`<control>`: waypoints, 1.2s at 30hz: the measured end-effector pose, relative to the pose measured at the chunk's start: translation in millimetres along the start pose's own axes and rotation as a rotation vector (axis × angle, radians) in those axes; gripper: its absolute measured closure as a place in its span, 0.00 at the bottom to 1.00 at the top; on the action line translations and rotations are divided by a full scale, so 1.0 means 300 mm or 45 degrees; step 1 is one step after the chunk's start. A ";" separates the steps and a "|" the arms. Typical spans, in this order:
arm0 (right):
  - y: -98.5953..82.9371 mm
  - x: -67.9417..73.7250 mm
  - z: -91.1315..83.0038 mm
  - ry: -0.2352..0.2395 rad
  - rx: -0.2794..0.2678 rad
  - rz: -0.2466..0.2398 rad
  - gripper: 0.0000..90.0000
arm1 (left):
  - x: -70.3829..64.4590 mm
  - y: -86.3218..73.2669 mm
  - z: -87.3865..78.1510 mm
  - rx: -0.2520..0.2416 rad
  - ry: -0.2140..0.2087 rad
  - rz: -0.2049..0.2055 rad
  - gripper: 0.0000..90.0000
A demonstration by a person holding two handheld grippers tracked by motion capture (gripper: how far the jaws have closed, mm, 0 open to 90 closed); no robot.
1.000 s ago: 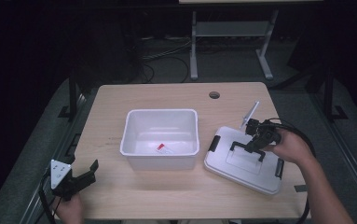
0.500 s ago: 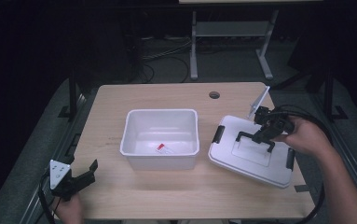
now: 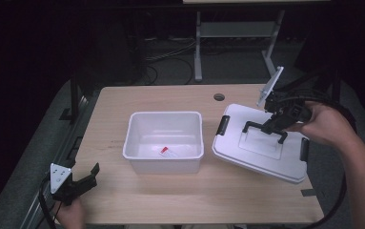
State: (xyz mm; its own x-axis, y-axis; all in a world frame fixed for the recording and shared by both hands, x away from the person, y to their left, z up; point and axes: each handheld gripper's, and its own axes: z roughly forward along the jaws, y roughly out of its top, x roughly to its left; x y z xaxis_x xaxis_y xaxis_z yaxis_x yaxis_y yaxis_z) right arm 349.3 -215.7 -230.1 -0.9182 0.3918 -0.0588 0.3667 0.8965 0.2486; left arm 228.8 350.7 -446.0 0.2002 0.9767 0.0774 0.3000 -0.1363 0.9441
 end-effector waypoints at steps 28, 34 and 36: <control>0.317 0.060 -0.036 0.030 -0.021 -0.191 0.94 | -0.007 0.002 -0.003 0.000 -0.005 0.009 0.15; 0.376 0.072 -0.019 0.041 -0.020 -0.213 0.94 | -0.006 0.001 -0.005 -0.001 -0.002 0.008 0.15; 0.398 0.077 -0.011 0.045 -0.016 -0.223 0.94 | -0.005 0.002 -0.005 -0.001 -0.002 0.007 0.15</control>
State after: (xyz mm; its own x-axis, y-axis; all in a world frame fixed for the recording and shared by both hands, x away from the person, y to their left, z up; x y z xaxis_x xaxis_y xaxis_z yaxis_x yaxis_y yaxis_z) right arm 371.2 -100.4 -198.7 -0.9727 0.2219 -0.0680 0.1988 0.9477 0.2497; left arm 227.2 349.4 -445.1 0.2033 0.9757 0.0821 0.2979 -0.1415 0.9441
